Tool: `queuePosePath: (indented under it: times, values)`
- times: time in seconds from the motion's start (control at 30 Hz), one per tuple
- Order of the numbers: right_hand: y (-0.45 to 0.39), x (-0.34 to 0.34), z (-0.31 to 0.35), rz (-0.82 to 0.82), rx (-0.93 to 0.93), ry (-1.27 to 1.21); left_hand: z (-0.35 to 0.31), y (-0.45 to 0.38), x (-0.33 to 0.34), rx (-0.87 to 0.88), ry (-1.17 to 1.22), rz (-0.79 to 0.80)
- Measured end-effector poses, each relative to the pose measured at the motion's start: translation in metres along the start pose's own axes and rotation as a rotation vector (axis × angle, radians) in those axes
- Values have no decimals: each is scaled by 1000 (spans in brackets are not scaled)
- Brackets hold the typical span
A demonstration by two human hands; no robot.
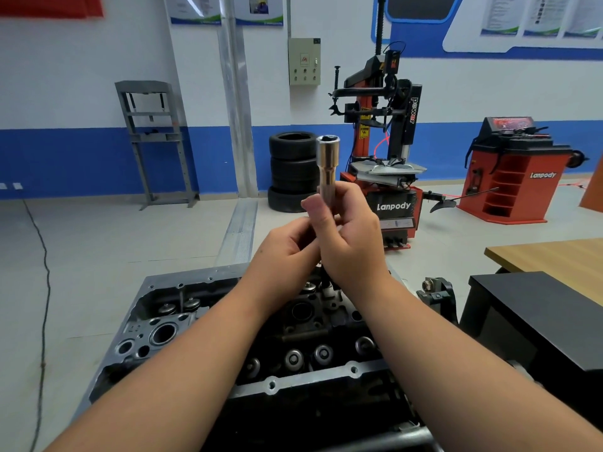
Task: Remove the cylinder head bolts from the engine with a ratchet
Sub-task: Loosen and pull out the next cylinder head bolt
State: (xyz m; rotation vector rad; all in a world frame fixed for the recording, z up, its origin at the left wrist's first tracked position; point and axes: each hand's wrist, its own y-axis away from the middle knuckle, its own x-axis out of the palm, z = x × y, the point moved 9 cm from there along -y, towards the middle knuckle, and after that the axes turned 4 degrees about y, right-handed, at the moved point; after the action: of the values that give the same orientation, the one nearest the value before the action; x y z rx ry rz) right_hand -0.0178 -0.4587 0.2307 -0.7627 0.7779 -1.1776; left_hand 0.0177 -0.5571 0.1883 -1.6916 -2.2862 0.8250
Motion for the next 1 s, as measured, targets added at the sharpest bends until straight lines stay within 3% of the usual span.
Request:
queuePosePath:
  times: [0.17, 0.37, 0.63, 0.87, 1.0]
  values:
    - [0, 0, -2, -4, 0, -14, 9, -3, -11, -32, 60, -104]
    - [0, 9, -8, 76, 91, -67, 12, 2, 6, -109, 183, 64]
    - [0, 0, -2, 8, -2, -21, 6, -3, -7, -50, 69, -91]
    - [-1, 5, -10, 34, 89, -5, 9, 3, 3, -98, 157, 34]
    - [-1, 2, -4, 20, 73, -48, 6, -1, 1, -58, 57, -3]
